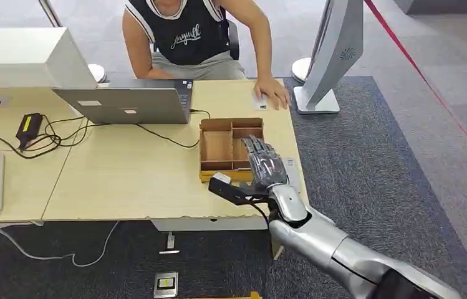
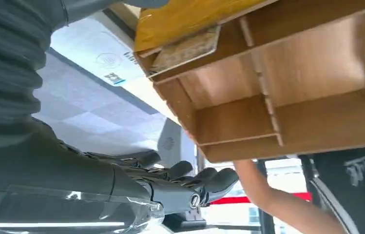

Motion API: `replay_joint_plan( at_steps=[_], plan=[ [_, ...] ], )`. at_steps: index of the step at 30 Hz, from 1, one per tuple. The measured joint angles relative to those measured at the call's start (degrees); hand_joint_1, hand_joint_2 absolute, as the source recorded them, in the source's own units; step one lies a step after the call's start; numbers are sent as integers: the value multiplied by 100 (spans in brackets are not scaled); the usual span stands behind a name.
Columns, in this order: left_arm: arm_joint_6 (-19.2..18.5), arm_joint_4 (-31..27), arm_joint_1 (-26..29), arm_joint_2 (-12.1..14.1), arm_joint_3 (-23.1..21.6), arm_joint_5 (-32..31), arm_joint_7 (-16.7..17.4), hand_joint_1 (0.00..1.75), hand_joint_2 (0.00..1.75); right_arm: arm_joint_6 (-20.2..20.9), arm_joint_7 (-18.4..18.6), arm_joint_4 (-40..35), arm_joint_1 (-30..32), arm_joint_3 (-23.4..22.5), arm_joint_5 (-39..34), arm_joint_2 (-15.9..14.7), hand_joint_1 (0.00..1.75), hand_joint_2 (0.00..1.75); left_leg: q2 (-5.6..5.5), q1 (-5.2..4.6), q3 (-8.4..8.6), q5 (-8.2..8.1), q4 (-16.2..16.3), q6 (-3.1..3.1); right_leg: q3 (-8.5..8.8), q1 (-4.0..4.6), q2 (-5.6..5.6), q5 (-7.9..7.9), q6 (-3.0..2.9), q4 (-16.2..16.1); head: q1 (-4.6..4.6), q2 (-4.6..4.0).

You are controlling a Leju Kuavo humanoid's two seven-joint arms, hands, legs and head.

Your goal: Pass the card to the sensor for recognition and then transmit it.

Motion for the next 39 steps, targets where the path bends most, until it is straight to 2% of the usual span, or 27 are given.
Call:
replay_joint_plan(
  at_steps=[20,39],
  plan=[
    [0,-4,-11,0,0,-2,-15,0,0,-133,-68,1157,-265,-118,39,354,0,175,-1,0,0,0,0,0,0,0,0,0,0,1,2,0],
    [0,-4,-7,0,0,-13,-20,0,0,-162,-323,1672,-505,-140,28,732,0,175,-1,1,1,1,0,0,0,1,0,0,0,1,2,0]
  ],
)
